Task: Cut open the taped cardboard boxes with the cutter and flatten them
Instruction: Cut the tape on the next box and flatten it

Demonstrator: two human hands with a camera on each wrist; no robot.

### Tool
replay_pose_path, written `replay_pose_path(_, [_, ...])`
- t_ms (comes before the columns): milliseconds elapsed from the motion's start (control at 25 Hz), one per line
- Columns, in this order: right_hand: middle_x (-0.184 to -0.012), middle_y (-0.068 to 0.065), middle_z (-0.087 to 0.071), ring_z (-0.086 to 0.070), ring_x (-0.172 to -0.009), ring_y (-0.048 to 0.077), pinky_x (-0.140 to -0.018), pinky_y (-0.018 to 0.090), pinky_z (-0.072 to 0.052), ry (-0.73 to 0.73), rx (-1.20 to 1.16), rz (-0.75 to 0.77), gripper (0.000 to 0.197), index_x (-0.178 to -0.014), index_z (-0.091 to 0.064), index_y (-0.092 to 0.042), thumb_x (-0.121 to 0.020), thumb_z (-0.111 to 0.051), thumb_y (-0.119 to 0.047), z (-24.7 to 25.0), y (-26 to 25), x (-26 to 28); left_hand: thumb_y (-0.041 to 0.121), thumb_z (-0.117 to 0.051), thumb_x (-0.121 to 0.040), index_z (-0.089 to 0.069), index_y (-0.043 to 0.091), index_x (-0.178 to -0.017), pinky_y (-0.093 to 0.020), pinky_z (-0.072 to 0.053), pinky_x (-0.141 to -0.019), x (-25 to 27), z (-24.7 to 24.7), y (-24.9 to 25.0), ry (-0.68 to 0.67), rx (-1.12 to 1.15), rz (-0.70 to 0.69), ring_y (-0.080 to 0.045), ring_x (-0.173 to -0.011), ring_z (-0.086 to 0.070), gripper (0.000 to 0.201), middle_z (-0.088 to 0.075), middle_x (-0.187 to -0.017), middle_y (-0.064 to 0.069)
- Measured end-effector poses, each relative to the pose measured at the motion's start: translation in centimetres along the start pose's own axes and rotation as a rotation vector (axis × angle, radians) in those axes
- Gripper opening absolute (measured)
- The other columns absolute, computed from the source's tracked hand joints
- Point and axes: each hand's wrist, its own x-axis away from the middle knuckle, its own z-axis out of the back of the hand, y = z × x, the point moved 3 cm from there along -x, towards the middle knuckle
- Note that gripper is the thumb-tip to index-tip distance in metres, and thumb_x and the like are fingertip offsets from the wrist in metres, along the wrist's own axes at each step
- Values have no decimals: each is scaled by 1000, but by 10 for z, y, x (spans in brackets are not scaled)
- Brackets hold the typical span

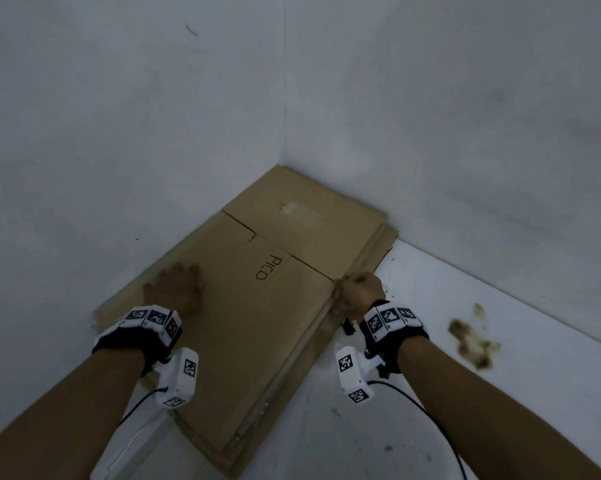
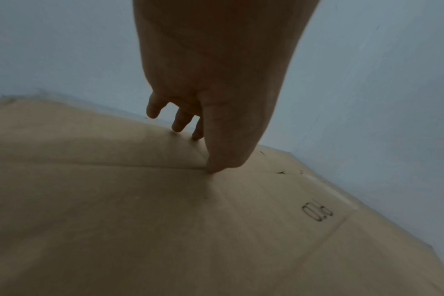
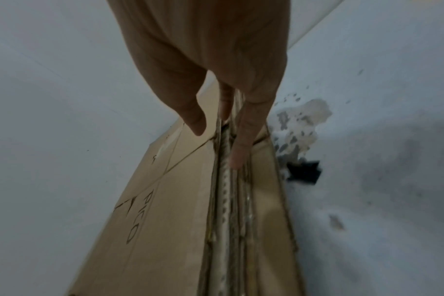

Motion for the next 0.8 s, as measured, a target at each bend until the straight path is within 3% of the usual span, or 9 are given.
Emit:
replay_pose_path(80, [-94, 16, -65, -66, -88, 34, -81, 50, -60, -16, -2, 8, 13, -93, -63, -5, -85, -64, -15, 21, -4, 8, 41, -43, -99, -31, 25, -153, -54, -37, -109, 4, 13, 23, 20, 92, -18, -34, -134, -43, 57, -38, -152, -10])
replay_pose_path(160, [-92, 13, -64, -64, -86, 32, -79, 50, -61, -30, 64, 12, 12, -92, -62, -10, -89, -68, -19, 54, -10, 18, 45, -49, -98, -32, 29, -153, -51, -33, -113, 14, 23, 61, 43, 191, -69, -31, -140, -39, 60, -35, -157, -6])
replay_pose_path(280, [-82, 3, -61, -61, -77, 23, -73, 38, -58, 35, 272, 137, 17, -83, -60, -16, -90, -69, -29, 111, -12, 34, 41, -55, -96, -45, 28, -146, -45, -35, -112, 36, 41, 126, 103, 292, -199, -28, -136, -43, 52, -43, -151, -4])
replay_pose_path(440, [-95, 4, -68, -65, -88, 22, -72, 27, -49, 80, 500, 240, 14, -88, -63, -18, -88, -68, -31, 184, 17, 55, 37, -57, -95, -60, 24, -130, -41, -44, -104, 74, 53, 213, 131, 282, -393, -25, -125, -53, 37, -55, -139, -2])
replay_pose_path(600, [-78, -5, -67, -64, -76, 15, -57, 17, -44, 95, 420, 234, 13, -86, -65, -18, -89, -68, -30, 268, 81, 97, 43, -56, -88, -68, 20, -112, -34, -49, -89, 136, 47, 311, 126, 320, -596, -24, -109, -62, 36, -65, -114, 0])
replay_pose_path(680, [-79, -5, -69, -65, -79, 16, -64, 21, -47, 161, 323, 199, 15, -86, -68, -18, -89, -69, -32, 327, 134, 126, 37, -61, -93, -69, 25, -114, -31, -48, -89, 179, 32, 367, 165, 278, -695, -18, -106, -62, 25, -66, -111, 5])
replay_pose_path(800, [-83, -3, -71, -66, -79, 16, -68, 27, -52, 268, 136, 107, 13, -83, -70, -21, -88, -69, -33, 418, 230, 169, 42, -63, -88, -70, 30, -108, -38, -52, -91, 247, -9, 450, 122, 310, -808, -18, -103, -63, 24, -67, -105, 8])
